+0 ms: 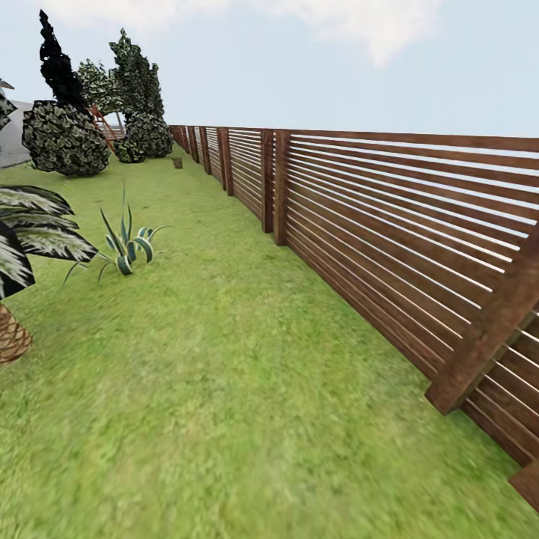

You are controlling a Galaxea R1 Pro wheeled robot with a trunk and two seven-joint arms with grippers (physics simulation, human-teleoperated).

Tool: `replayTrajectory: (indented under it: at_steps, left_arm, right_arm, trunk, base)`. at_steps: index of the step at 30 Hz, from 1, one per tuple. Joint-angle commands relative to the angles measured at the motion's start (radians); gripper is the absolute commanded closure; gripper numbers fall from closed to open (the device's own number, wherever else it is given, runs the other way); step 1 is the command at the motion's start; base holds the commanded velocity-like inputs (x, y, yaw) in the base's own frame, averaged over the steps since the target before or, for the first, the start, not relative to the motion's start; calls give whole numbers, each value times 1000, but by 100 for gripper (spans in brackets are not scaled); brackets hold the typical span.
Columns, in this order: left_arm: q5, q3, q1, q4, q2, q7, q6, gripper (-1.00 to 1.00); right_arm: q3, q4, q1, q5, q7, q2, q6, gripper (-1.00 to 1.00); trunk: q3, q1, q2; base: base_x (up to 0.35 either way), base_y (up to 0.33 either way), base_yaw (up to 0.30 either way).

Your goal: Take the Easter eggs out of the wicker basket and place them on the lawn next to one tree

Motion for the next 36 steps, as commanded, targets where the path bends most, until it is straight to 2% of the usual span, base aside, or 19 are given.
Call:
replayTrajectory:
  at_steps: [1, 10, 19, 26, 36]
  left_arm:
    - [0, 0, 0, 0, 0, 0, 0, -100]
    - [0, 0, 0, 0, 0, 0, 0, -100]
    - [0, 0, 0, 0, 0, 0, 0, -100]
    - [0, 0, 0, 0, 0, 0, 0, -100]
    - [-1, 0, 0, 0, 0, 0, 0, -100]
  right_arm:
    - [0, 0, 0, 1, 0, 0, 0, -100]
    - [1, 0, 0, 1, 0, 0, 0, -100]
    - [0, 0, 0, 1, 1, 0, -1, -100]
    - [1, 0, 0, 1, 1, 0, -1, -100]
    - [3, 1, 0, 3, 3, -4, 4, -100]
  trunk:
    - [0, 0, 0]
    - [0, 0, 0]
    - [0, 0, 0]
    - [0, 0, 0]
    - [0, 0, 0]
  base:
    - [332, 0, 215]
    - [332, 0, 258]
    - [332, 0, 30]
    - [332, 0, 203]
    - [332, 0, 16]
